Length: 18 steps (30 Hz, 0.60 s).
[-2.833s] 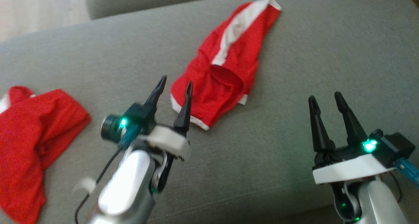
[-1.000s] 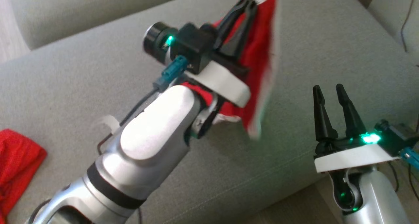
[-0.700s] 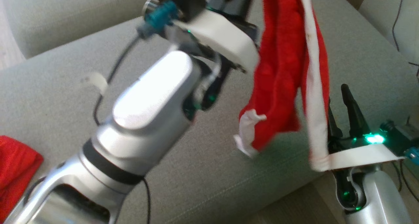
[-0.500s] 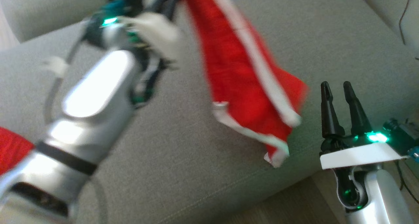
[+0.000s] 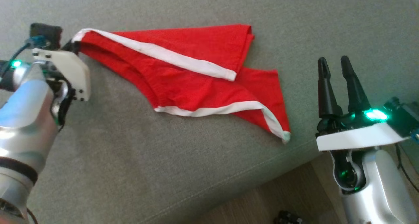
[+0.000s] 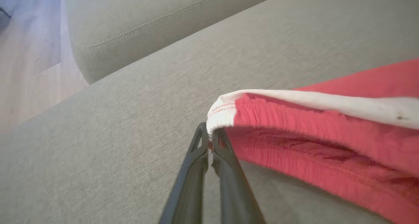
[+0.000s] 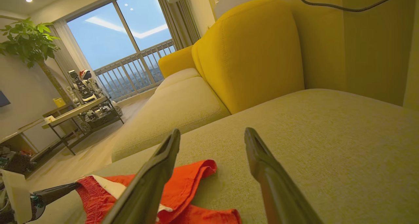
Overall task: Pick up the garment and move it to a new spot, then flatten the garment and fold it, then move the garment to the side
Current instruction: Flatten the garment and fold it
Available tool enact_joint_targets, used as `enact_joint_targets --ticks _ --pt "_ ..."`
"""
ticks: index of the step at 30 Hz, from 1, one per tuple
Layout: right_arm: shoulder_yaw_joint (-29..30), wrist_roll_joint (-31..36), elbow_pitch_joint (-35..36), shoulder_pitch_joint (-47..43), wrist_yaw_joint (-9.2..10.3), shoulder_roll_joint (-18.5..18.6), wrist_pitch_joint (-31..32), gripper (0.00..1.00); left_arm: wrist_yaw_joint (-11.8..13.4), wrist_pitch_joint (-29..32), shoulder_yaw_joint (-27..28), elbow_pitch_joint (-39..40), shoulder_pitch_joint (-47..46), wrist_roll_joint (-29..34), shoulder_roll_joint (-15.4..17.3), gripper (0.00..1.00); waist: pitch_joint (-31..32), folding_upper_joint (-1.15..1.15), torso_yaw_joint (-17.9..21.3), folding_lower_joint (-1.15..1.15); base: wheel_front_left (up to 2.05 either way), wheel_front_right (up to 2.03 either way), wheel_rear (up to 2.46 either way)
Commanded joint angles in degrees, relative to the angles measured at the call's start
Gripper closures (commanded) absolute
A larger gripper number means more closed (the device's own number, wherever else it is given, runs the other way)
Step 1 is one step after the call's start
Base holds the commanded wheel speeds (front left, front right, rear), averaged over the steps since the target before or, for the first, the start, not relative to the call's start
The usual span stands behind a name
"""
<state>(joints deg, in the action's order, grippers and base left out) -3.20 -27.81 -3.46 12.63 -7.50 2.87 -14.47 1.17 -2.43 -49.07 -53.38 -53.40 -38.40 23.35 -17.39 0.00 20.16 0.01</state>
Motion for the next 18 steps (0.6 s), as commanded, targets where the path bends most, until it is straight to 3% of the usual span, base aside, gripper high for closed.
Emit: enact_joint_targets --ticks 1,2,10,18 --pt "-1.7 -0.4 2.2 2.2 0.01 0.0 -0.5 0.00 0.8 -1.5 2.5 -1.4 -4.9 0.3 2.7 0.65 -1.6 0.00 -0.1 -0.01 0.00 0.00 0.00" --pt "-1.9 -0.4 2.2 2.5 0.01 0.0 -0.5 0.00 1.3 -2.0 2.8 -2.7 -5.2 0.2 2.6 0.01 -1.9 0.00 -0.2 -0.01 0.00 0.00 0.00" --pt "-2.2 0.0 2.0 3.4 0.01 0.0 -0.5 0.00 1.0 -4.8 2.6 -8.4 -7.6 0.4 0.6 0.00 -2.7 0.00 -1.5 -0.01 0.00 0.00 0.00" --pt "-1.5 1.7 1.4 4.0 0.01 0.0 -0.5 0.00 0.6 -10.2 3.4 -10.4 -8.7 -0.4 -2.9 0.00 0.9 0.00 -4.7 -0.01 0.00 0.00 0.00"
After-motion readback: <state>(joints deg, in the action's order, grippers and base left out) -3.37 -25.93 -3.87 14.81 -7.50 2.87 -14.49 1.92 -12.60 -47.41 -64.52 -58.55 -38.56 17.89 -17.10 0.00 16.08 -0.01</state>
